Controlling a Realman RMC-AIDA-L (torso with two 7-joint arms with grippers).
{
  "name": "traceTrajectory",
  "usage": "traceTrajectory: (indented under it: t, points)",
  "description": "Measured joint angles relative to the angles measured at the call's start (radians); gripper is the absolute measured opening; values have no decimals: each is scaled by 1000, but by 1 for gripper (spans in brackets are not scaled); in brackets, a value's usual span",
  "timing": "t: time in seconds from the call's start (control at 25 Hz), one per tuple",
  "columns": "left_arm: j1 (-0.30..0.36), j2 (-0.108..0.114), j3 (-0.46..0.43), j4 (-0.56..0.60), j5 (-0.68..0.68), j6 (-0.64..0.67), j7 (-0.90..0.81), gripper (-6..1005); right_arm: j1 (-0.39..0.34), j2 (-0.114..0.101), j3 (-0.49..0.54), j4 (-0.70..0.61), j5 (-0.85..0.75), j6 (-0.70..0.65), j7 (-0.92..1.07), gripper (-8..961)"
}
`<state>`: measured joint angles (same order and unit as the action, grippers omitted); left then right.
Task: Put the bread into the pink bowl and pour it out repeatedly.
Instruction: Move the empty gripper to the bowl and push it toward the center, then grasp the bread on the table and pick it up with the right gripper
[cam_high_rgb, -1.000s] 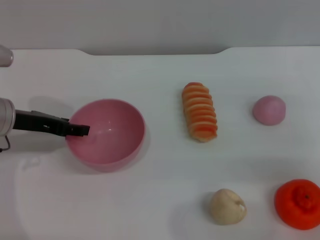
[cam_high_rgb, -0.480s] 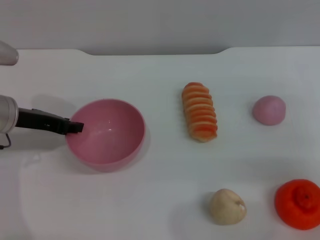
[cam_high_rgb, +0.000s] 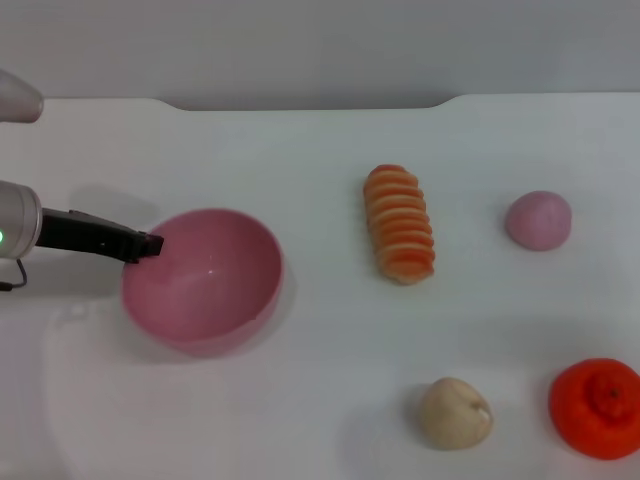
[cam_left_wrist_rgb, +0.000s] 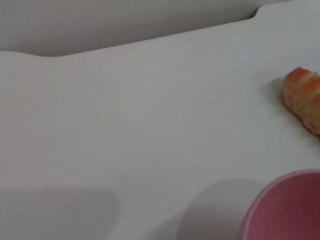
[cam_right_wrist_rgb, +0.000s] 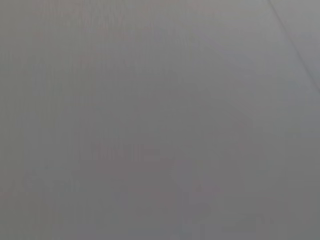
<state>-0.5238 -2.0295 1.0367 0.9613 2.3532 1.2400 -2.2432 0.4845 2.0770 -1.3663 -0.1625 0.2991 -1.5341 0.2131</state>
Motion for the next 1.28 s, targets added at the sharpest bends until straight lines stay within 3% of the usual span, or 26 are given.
traceTrajectory:
  t: [0.4, 0.56, 0.72, 0.92, 1.08, 1.28]
  points:
    - [-1, -2, 0, 31, -10, -5, -1, 42, 8, -7, -40, -29, -1, 102, 33, 548]
    - [-6, -10, 0, 48, -11, -6, -1, 42, 9, -37, -91, -106, -97, 248, 177, 548]
    - [-15, -16, 0, 53, -12, -8, 4, 43, 22, -80, -95, -223, -371, 462, 395, 548]
    - [-20, -19, 0, 53, -12, -23, 8, 43, 51, -121, -87, -382, -814, 634, 748, 547]
    - [-22, -21, 0, 53, -14, -29, 8, 44, 80, -146, -57, -494, -1235, 670, 1115, 548]
    - [-26, -21, 3, 53, -22, -29, 9, 44, 154, -172, 39, -556, -1729, 569, 1520, 547]
